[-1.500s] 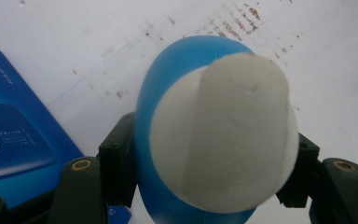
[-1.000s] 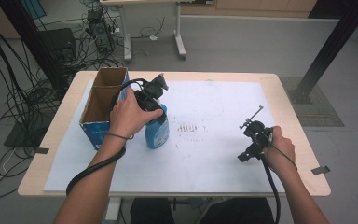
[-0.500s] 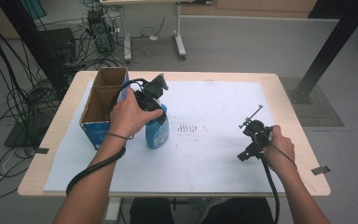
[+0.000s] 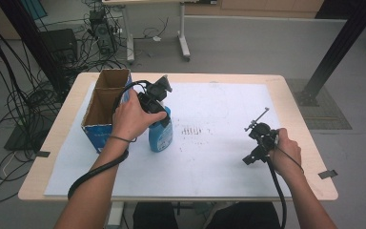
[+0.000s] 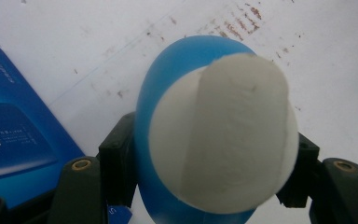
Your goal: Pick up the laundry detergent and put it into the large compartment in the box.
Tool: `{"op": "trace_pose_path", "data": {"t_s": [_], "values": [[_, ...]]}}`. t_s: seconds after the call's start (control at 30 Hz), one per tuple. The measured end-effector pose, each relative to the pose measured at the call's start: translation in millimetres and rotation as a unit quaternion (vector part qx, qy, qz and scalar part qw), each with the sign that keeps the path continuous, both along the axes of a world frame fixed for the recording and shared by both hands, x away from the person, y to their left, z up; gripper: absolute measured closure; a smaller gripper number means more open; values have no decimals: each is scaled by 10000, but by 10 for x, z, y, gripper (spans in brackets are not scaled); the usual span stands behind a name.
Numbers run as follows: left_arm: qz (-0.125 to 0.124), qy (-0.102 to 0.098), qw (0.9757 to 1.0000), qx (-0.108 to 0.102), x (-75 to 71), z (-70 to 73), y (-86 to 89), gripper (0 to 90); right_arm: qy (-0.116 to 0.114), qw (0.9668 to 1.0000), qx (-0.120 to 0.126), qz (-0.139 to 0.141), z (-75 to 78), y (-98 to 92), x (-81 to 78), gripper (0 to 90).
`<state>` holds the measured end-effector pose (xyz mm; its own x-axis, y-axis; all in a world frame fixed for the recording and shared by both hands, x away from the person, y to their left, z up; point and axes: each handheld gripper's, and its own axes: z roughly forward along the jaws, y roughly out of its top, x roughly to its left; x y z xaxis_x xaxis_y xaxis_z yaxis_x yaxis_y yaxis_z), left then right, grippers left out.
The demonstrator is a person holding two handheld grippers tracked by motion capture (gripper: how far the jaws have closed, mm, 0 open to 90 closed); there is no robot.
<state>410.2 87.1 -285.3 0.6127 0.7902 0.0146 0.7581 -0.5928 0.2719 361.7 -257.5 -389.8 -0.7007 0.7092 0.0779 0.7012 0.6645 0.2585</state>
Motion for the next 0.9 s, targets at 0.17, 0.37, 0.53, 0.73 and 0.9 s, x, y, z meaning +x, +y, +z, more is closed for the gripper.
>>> {"op": "trace_pose_path", "data": {"t_s": [0.17, 0.37, 0.53, 0.73, 0.9], "values": [[3, -17, 10000, 4, -3, -1, -3, 372, -1, 10000, 9, -4, 2, -2, -1, 33], [-14, -37, 10000, -14, -7, -3, 6, 372, 6, 10000, -12, 27, -1, 16, -2, 33], [-2, -34, 10000, -5, -9, -2, 2, 372, -3, 10000, -6, 14, 3, 11, -5, 33], [2, -52, 10000, -10, -12, -4, 3, 372, -17, 10000, -19, 4, 13, -3, -6, 33], [-1, -83, 10000, -22, -17, -6, 4, 372, 0, 10000, -31, 15, 8, -1, -1, 33]]}}
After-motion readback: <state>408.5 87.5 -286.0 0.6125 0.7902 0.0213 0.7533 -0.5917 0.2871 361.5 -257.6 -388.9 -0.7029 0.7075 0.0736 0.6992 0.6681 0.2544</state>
